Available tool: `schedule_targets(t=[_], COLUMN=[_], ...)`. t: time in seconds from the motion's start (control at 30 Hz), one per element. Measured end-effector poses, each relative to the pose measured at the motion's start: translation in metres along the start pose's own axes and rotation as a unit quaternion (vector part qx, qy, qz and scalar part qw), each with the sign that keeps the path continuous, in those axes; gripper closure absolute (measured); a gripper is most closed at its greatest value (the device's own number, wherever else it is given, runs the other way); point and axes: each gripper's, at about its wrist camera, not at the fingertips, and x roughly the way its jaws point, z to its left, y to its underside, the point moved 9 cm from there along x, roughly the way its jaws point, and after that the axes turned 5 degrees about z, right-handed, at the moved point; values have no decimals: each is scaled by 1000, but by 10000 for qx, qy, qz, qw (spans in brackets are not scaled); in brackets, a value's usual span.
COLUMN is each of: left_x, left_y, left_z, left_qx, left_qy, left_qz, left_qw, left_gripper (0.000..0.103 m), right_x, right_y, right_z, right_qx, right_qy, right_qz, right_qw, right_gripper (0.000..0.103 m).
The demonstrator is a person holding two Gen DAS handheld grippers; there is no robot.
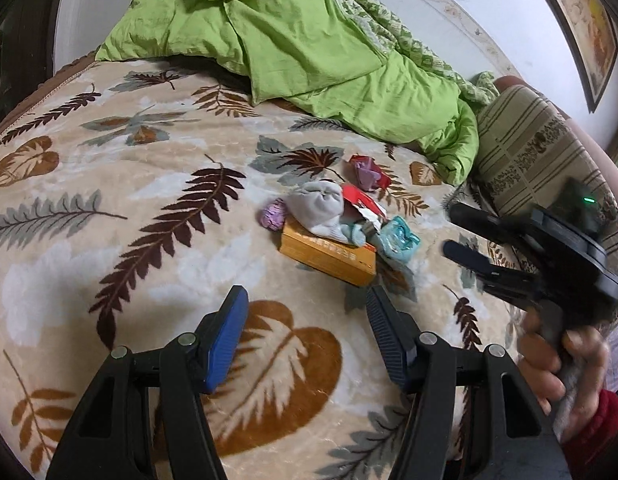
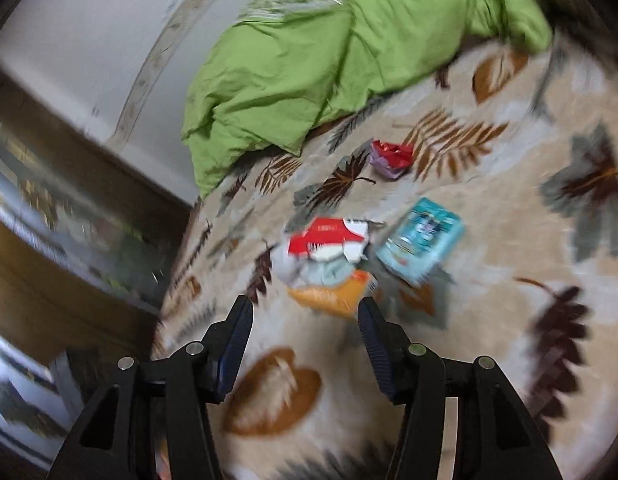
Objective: Collect trash
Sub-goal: 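Grasp the torn red-and-white carton with the right tool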
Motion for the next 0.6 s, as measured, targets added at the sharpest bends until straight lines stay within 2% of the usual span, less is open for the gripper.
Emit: schedule_targets(t=[0.2, 0.53, 0.6], left_x=[10, 28, 32], left_y=[-12, -37, -42], left_z=[9, 10, 8], left_qx=[20, 127, 177], left_qy=[-4, -29, -42], left_qz=[6, 5, 17], left_qw=[10000, 9999, 9998], left_gripper=[43, 43, 43], right_x=[50, 93, 94], right_y=[-20, -48, -54], right_z=[-32, -55, -51], right_qx=[996, 1877, 1818], right_qy=[-289, -571, -632], right_qz=[74, -43, -111], right_qw=[9946, 9806, 9812], right_gripper=[45, 45, 57])
